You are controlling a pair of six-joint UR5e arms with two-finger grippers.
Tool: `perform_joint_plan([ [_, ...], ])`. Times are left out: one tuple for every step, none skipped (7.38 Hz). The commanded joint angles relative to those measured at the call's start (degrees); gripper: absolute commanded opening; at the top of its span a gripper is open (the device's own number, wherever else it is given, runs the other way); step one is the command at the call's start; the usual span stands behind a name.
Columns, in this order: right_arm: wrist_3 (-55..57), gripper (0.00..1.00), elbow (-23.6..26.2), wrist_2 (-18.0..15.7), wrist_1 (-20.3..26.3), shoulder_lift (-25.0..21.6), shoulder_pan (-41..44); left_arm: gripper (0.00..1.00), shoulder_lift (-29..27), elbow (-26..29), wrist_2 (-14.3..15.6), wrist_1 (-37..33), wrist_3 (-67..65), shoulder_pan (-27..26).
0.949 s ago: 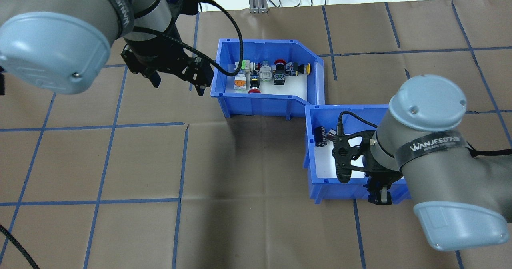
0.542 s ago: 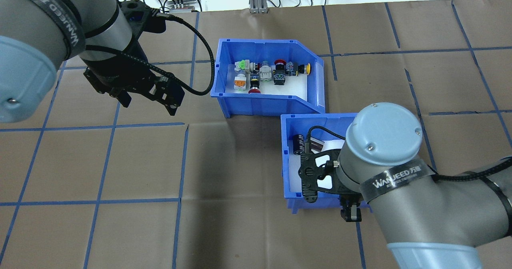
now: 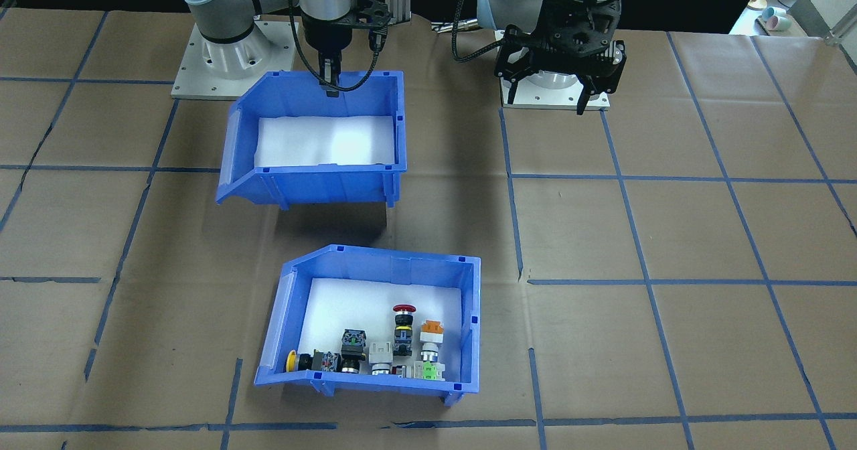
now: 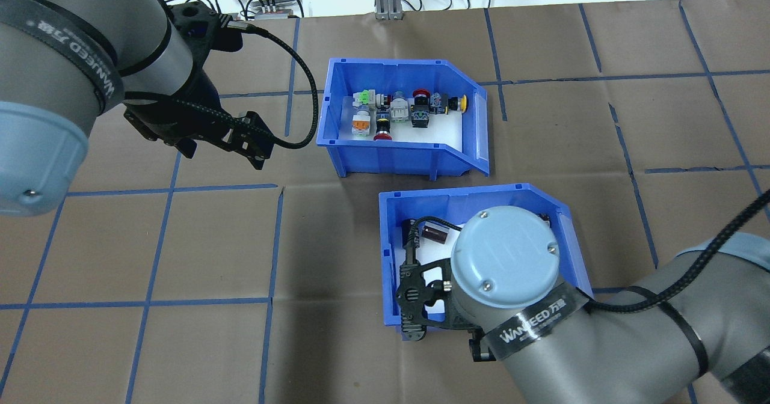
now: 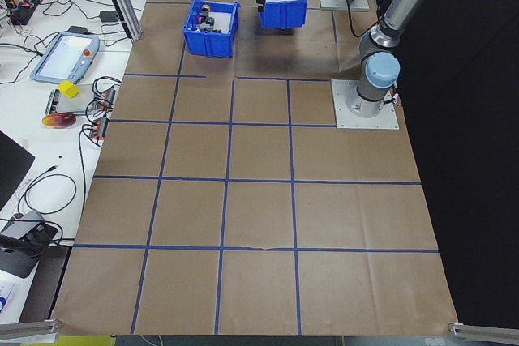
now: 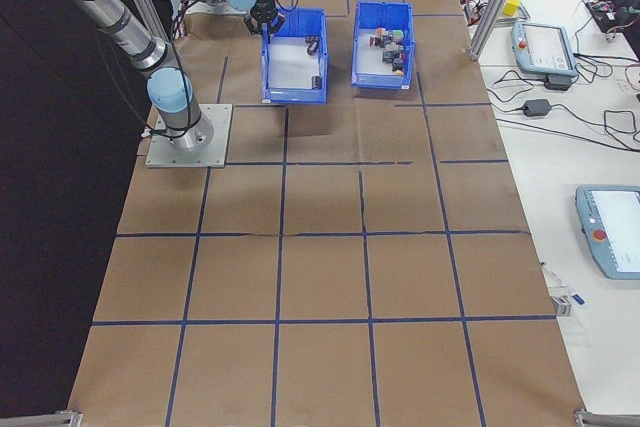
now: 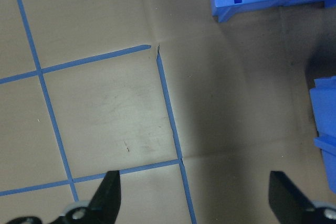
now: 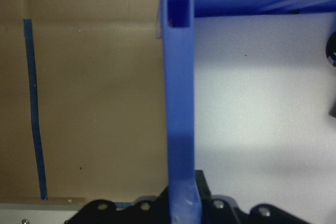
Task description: Place button box in front
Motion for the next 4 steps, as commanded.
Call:
perform_joint_plan([
  [5.62,0.08,-0.07,-0.49,-5.68,5.3,5.69,0.99,0.57,-0.47,0.17,0.27,0.15,0.06],
  [6.43,0.08,-0.16,-0.75,-7.53,6.98,6.84,0.99,0.57,-0.47,0.17,0.27,0.15,0.06],
  [6.43,0.08,-0.08,-0.67,-7.73,7.43,6.85,0.99,0.57,-0.47,0.09,0.27,0.15,0.06],
  [6.61,0.09,-0.07,-0.67,-7.64,7.44,6.85,0.99,0.57,-0.47,0.08,0.27,0.15,0.06],
])
